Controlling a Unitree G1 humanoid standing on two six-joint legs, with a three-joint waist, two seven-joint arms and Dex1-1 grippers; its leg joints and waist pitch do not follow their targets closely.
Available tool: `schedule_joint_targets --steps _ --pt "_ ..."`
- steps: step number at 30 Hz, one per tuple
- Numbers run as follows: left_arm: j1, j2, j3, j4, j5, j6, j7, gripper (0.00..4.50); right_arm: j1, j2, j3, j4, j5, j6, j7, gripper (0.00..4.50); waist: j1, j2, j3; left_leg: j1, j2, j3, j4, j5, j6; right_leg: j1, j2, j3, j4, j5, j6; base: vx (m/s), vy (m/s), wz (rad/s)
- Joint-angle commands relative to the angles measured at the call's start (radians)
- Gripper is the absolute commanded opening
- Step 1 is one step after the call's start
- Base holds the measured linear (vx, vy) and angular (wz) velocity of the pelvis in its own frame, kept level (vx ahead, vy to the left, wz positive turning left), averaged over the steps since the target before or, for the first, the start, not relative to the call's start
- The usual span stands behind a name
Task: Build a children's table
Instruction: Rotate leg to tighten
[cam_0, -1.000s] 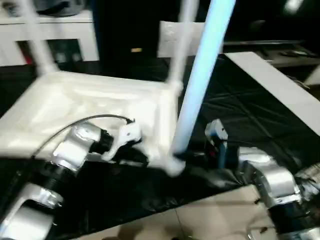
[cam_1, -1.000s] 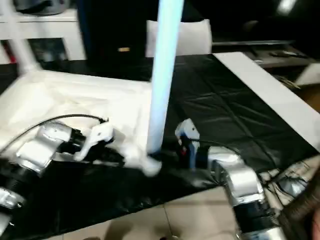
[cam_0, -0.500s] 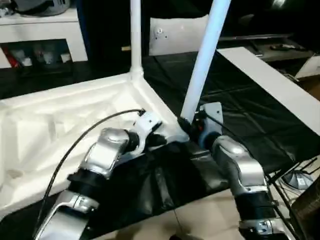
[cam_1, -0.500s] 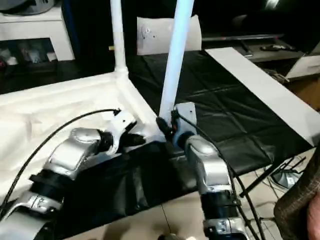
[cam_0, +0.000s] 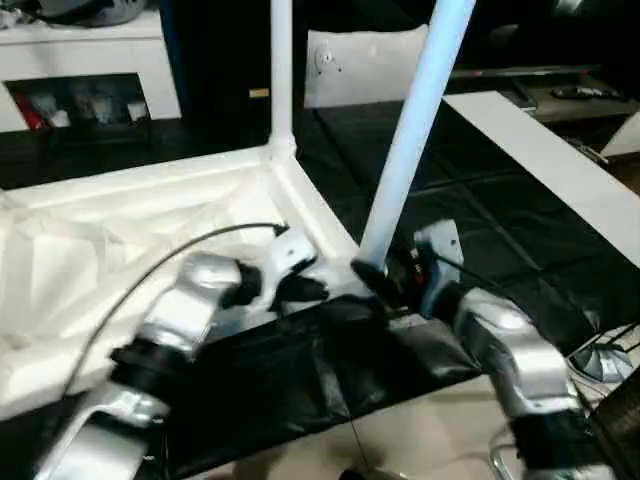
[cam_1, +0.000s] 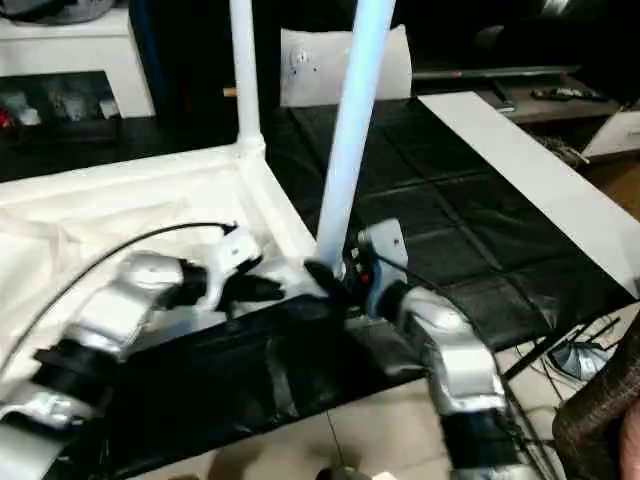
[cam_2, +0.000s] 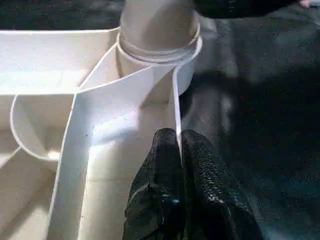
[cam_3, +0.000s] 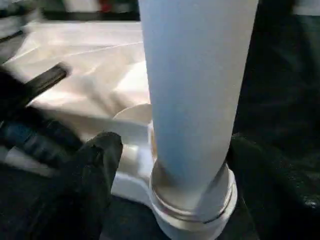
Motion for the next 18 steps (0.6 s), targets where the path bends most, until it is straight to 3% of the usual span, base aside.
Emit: schedule_joint_targets --steps 1,5,7,11,15,17,18 --pt "-0.022 0.015 -0.020 -0.033 -0.041 -0.093 -0.107 0.00 -0.001 -0.035 0.028 -0.009 0.007 -0.021 0.078 4.01 0.005 0.013 -0.063 -0.007 0.017 0.008 -0.066 -0.180 0.061 0.065 -0.063 0.055 -0.072 -0.326 -0.138 0.000 0.000 0.00" --pt "-0.031 0.055 -0.047 0.002 -0.033 -0.149 -0.185 0.00 -0.017 -0.114 0.052 0.002 0.016 -0.047 0.197 4.19 0.017 0.014 -0.062 0.000 0.019 0.011 -0.065 -0.194 0.058 0.060 -0.064 0.057 -0.075 -0.347 -0.134 0.000 0.000 0.00" --pt "-0.041 0.079 -0.067 0.027 -0.042 -0.197 -0.261 0.00 -0.042 -0.166 0.078 0.026 0.026 -0.071 0.298 4.19 0.027 0.016 -0.064 0.003 0.024 0.009 -0.066 -0.187 0.053 0.060 -0.063 0.058 -0.064 -0.295 -0.156 0.000 0.000 0.00" --pt "-0.053 0.099 -0.085 0.048 -0.043 -0.235 -0.318 0.00 -0.064 -0.201 0.104 0.037 0.049 -0.059 0.400 4.19 0.034 0.014 -0.066 0.002 0.021 0.011 -0.063 -0.193 0.054 0.063 -0.064 0.059 -0.059 -0.272 -0.172 0.000 0.000 0.00" --pt "-0.066 0.109 -0.099 0.070 -0.042 -0.274 -0.373 0.00 -0.079 -0.249 0.153 0.054 0.043 -0.079 0.514 4.19 0.042 0.005 -0.065 -0.001 0.023 0.012 -0.063 -0.176 0.058 0.065 -0.067 0.059 -0.059 -0.280 -0.172 0.000 0.000 0.00" --pt "-0.070 0.111 -0.104 0.075 -0.041 -0.283 -0.385 0.00 -0.083 -0.256 0.160 0.058 0.042 -0.084 0.530 3.93 0.044 0.005 -0.064 -0.002 0.023 0.012 -0.063 -0.177 0.056 0.064 -0.067 0.059 -0.061 -0.300 -0.165 0.000 0.000 0.00" --pt "-0.077 0.114 -0.109 0.084 -0.042 -0.295 -0.403 0.00 -0.089 -0.261 0.164 0.064 0.055 -0.078 0.551 3.81 0.044 -0.001 -0.064 -0.003 0.021 0.012 -0.062 -0.180 0.055 0.064 -0.067 0.057 -0.063 -0.329 -0.154 0.000 0.000 0.00"
